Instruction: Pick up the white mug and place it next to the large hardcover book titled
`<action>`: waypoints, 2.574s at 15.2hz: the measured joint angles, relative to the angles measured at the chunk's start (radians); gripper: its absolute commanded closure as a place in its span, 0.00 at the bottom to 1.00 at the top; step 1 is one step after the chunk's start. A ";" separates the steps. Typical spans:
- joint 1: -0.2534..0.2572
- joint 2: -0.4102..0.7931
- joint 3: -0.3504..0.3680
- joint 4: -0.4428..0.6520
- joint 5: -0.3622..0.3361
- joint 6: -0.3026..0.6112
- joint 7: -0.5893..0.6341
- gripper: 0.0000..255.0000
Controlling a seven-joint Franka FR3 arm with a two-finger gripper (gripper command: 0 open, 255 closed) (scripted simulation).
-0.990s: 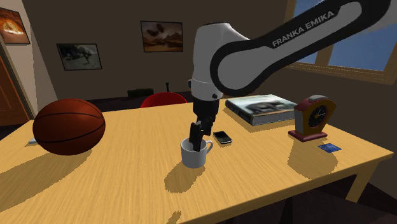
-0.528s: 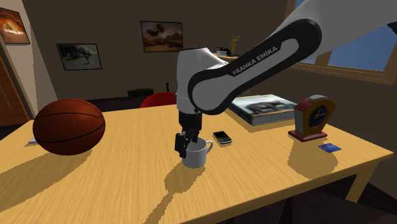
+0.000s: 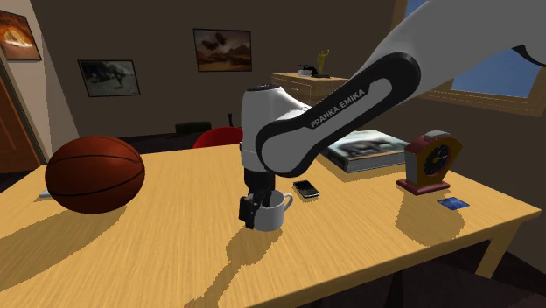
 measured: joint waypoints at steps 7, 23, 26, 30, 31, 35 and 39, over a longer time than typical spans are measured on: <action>-0.001 0.002 0.000 -0.001 0.000 0.004 -0.001 1.00; -0.001 -0.040 0.002 0.029 0.007 -0.068 -0.007 1.00; -0.002 -0.055 0.003 0.044 0.009 -0.099 -0.010 1.00; -0.003 -0.078 0.004 0.074 0.013 -0.150 -0.015 1.00; -0.002 -0.081 0.004 0.081 0.014 -0.161 -0.016 1.00; -0.002 -0.100 0.005 0.109 0.017 -0.208 -0.019 1.00; -0.003 -0.113 0.005 0.148 0.020 -0.260 -0.023 1.00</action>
